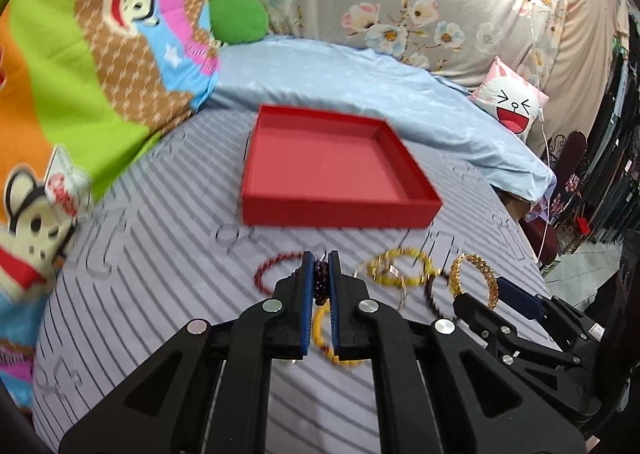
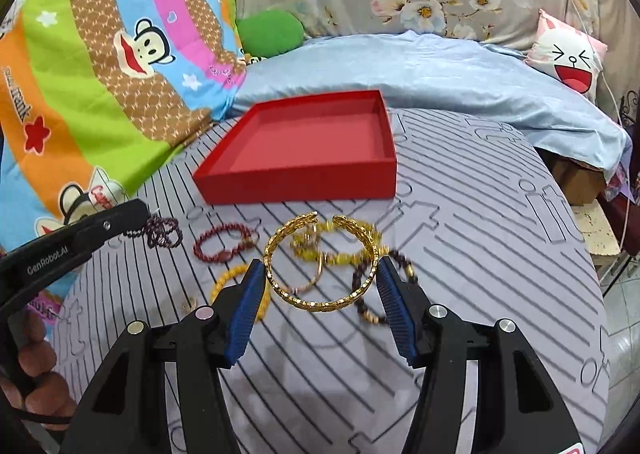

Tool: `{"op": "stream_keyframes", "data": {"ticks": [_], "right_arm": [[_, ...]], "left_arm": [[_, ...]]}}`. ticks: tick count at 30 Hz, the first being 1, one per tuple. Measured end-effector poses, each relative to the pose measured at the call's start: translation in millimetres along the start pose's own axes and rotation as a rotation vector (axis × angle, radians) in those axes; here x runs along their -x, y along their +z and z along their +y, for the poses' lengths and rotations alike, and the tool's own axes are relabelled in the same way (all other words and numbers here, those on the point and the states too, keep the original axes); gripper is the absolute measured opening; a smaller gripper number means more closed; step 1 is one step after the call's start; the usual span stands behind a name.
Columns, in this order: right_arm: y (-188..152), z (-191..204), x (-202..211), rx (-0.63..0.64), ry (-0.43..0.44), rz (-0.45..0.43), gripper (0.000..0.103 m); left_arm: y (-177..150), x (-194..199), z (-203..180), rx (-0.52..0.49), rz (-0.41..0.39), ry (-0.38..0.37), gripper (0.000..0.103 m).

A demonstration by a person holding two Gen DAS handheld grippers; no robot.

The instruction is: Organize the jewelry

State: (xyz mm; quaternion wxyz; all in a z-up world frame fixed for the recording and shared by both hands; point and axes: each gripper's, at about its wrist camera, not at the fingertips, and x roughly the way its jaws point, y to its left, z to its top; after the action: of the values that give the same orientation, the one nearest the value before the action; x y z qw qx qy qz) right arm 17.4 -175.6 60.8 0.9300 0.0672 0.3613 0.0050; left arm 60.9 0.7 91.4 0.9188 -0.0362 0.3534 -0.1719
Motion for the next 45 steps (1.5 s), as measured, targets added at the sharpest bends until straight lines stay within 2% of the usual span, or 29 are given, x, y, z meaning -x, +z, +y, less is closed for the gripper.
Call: {"op": "stream_keyframes", "data": {"ticks": [6, 15, 18, 21, 25, 27, 28, 29, 30, 32, 35, 38, 42, 45], "right_arm": [[48, -7, -31, 0.031, 0.006, -0.013, 0.055], [144, -9, -124, 0.084, 0.004, 0.03, 0.055], [165, -12, -155, 0.083, 0.005, 0.064, 0.055], [176, -14, -171, 0.067, -0.001, 0.075, 0.055], [166, -17, -166, 0.052, 0.015, 0.057, 0.055], [157, -20, -161, 0.028, 0.031, 0.066, 0.056], [150, -21, -157, 0.013, 0.049, 0.069, 0.055], [145, -21, -153, 0.006, 0.053, 0.066, 0.055], [141, -21, -148, 0.004, 0.054, 0.063, 0.055], [131, -20, -136, 0.01, 0.053, 0.052, 0.055], [121, -17, -119, 0.027, 0.04, 0.034, 0.055], [114, -14, -106, 0.04, 0.022, 0.021, 0.056], [107, -13, -96, 0.045, 0.021, 0.023, 0.056], [103, -13, -94, 0.051, 0.023, 0.028, 0.056]], "left_arm": [[49, -30, -7, -0.046, -0.02, -0.022, 0.007], [129, -108, 1, -0.058, -0.019, -0.033, 0.007], [150, -136, 5, -0.053, -0.005, -0.038, 0.007], [159, -155, 12, -0.047, 0.017, -0.007, 0.007], [144, -144, 25, -0.051, 0.019, 0.005, 0.009], [128, -135, 33, -0.059, 0.031, 0.024, 0.022], [115, -128, 39, -0.041, 0.044, 0.029, 0.034], [102, -121, 44, -0.023, 0.056, 0.017, 0.04], [95, -116, 45, -0.018, 0.062, 0.011, 0.042], [69, -105, 46, -0.017, 0.087, 0.002, 0.054], [40, -96, 37, -0.048, 0.111, 0.0, 0.064], [19, -101, 29, -0.074, 0.143, 0.005, 0.064], [3, -112, 30, -0.05, 0.181, 0.001, 0.062], [0, -116, 30, -0.046, 0.192, -0.009, 0.051]]}}
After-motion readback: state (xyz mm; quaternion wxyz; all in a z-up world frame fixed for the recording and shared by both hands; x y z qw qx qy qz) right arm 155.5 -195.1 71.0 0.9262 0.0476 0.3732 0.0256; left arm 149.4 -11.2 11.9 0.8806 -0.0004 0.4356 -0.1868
